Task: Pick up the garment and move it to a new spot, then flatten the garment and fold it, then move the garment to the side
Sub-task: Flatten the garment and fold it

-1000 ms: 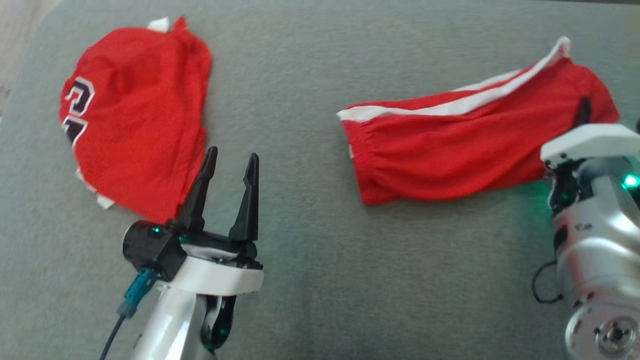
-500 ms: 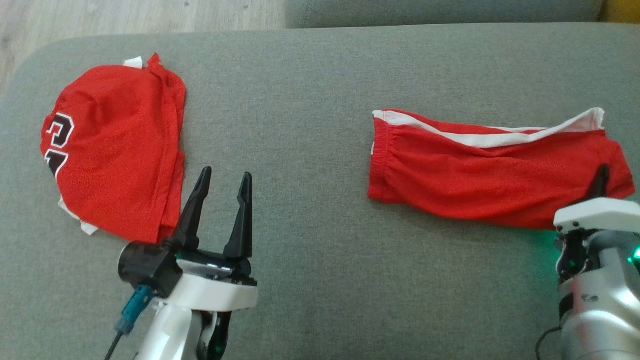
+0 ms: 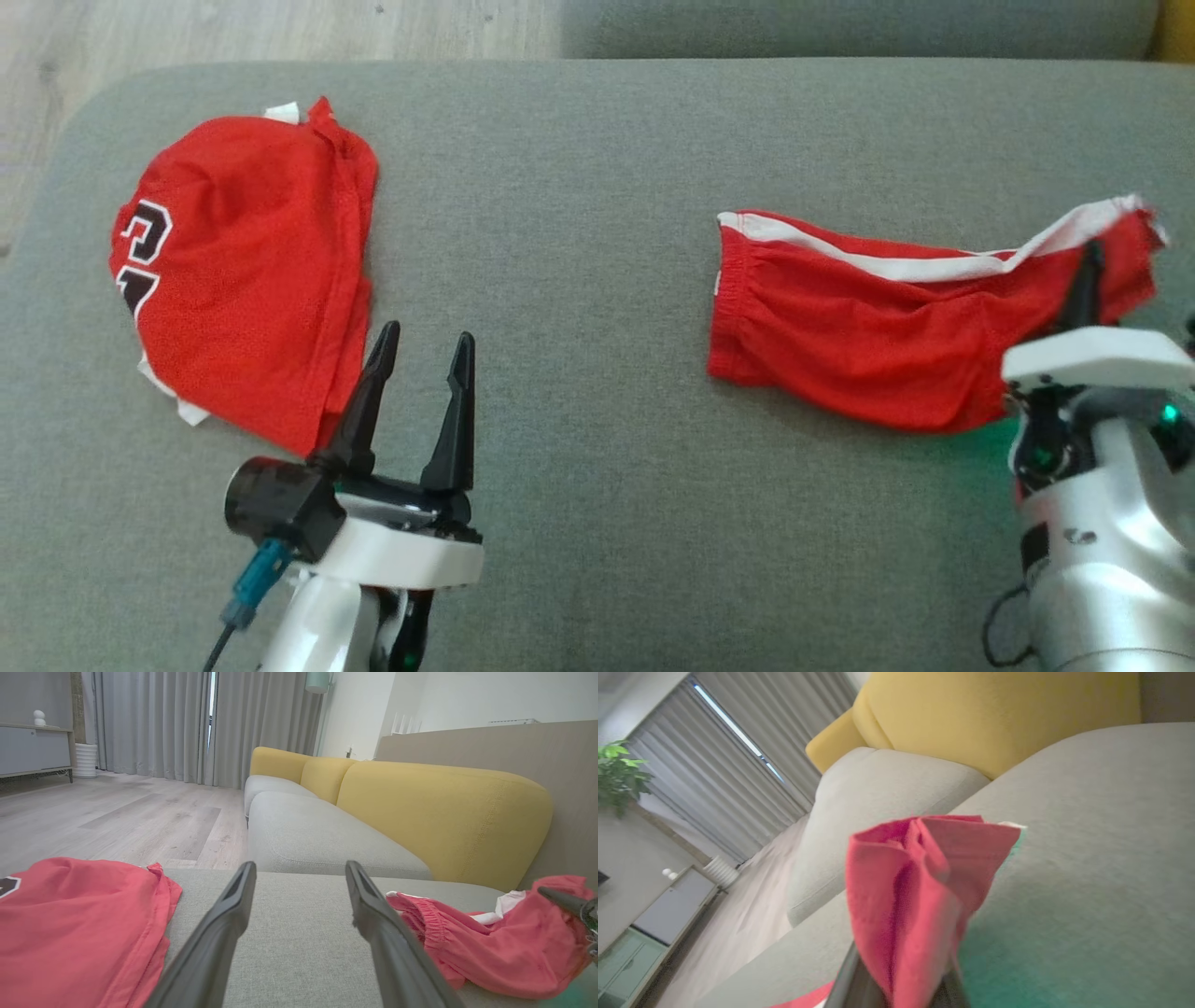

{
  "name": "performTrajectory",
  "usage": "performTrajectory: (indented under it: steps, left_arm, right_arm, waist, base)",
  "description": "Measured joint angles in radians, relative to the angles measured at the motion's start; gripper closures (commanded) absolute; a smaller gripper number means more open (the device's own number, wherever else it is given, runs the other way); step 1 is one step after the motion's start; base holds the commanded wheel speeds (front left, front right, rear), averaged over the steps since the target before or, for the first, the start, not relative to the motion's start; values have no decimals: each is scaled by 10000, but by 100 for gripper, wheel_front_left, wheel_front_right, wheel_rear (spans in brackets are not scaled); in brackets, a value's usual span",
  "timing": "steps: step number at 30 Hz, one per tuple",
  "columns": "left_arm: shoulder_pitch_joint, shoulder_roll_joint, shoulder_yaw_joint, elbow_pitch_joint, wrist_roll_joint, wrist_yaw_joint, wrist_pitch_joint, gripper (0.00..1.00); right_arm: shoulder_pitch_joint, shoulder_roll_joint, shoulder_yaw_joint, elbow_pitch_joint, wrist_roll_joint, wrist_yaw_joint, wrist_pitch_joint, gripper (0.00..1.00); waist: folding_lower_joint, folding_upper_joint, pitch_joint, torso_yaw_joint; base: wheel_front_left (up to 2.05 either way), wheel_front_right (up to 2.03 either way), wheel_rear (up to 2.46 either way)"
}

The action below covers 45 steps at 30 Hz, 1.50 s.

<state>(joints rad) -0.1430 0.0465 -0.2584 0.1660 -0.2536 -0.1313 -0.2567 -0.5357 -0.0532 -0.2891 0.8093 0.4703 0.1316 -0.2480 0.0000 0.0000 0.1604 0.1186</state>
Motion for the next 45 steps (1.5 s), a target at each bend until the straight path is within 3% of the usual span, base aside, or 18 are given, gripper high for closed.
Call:
performTrajectory:
  steps: [12,28,29,30,40,45]
  left_arm:
    - [105,2,-73,219,-4,-10,0,0]
    - [446,8,-121,280,-4,-10,0,0]
    - [446,8,-121,280,-4,-10,0,0]
    - [447,8,-117,280,-6,-10,0,0]
    - [447,8,-111,291,-50,-8,0,0]
    - [446,8,-71,290,-48,-6,0,0]
  right_arm:
    - [542,-6,3919,-1492,1923,0,0,100]
    - [550,-27,6723,-332,2794,0,-2,100]
    - [539,-23,6832,-180,2773,0,-2,83]
    - [528,-29,6945,-73,2719,0,-2,0]
    - [173,-84,9860,535,2959,0,121,0]
    - [-253,-82,10013,855,2757,0,73,0]
  waist:
    - [-1,0,-497,349]
    - [0,0,-604,1078]
    - [0,0,-590,1092]
    - [0,0,-576,1098]
    - [0,0,-527,963]
    - [0,0,-554,676]
  base:
    - [0,0,0]
    - [0,0,0]
    - [0,0,0]
    - [0,0,0]
    - [0,0,0]
    - [0,0,0]
